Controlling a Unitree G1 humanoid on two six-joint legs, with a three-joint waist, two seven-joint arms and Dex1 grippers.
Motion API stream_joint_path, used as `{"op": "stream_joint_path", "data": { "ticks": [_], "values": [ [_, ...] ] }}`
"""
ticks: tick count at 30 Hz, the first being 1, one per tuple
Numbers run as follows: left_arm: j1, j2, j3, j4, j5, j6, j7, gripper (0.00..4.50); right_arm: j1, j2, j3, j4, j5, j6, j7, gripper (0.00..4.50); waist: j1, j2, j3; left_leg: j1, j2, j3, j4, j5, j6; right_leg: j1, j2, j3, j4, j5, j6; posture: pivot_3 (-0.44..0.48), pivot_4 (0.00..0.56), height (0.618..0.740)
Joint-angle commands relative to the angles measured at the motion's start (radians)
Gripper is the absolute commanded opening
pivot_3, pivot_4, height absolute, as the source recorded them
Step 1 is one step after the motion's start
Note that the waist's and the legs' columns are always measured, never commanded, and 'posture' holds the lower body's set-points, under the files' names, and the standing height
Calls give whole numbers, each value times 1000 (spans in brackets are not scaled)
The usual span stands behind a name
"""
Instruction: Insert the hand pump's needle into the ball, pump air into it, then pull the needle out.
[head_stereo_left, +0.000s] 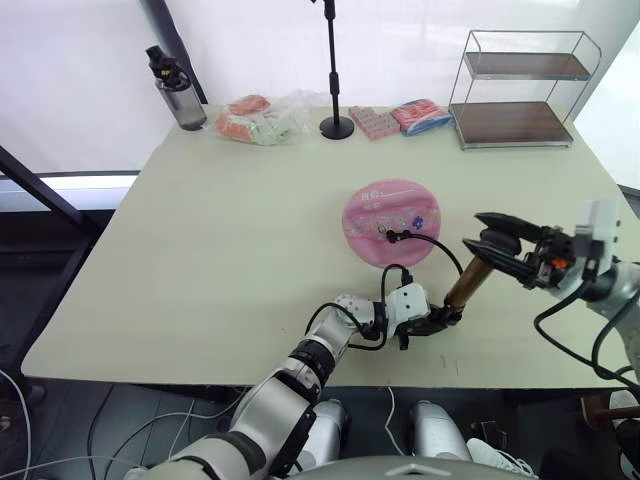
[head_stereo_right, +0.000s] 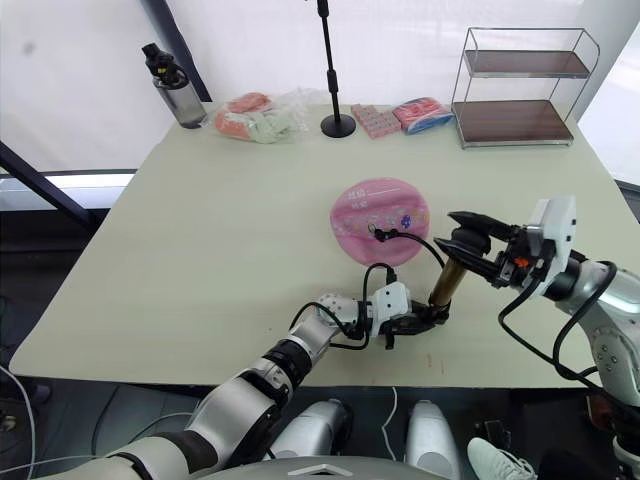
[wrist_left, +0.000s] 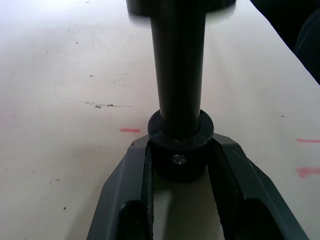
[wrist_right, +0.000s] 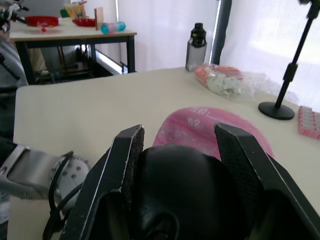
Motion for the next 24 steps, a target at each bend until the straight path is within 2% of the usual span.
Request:
{"op": "stream_joint_path", "data": {
  "ticks": [1,7,11,18,24],
  "values": [
    [40,14,-22,54,34,35,2,1089,55,45,113,151,-149,-104,36,1914,0,-2,-3,0,0,0,0,0,0,0,0,0,0,0,0,0,150,736],
    [45,15,-23,49,34,42,6,1089,46,119,164,248,-231,-221,21,1914,-1,-1,-9,3,0,1,0,0,0,2,1,1,0,0,0,0,150,736],
    [44,19,-23,48,34,43,7,1089,38,121,159,199,-210,-215,6,1914,-1,-1,-9,8,1,1,-1,0,0,7,2,1,0,0,0,0,150,736],
    [49,21,-24,48,34,48,7,1089,-10,60,87,93,-152,-159,-11,1914,-1,0,-7,13,1,1,-4,-1,0,12,2,2,-1,-3,4,0,150,736],
    [51,22,-26,48,35,48,7,1089,-69,-33,-25,-23,14,20,-37,1914,2,3,-1,11,1,1,-4,0,0,11,1,2,-1,-1,0,0,150,736]
  ]
}}
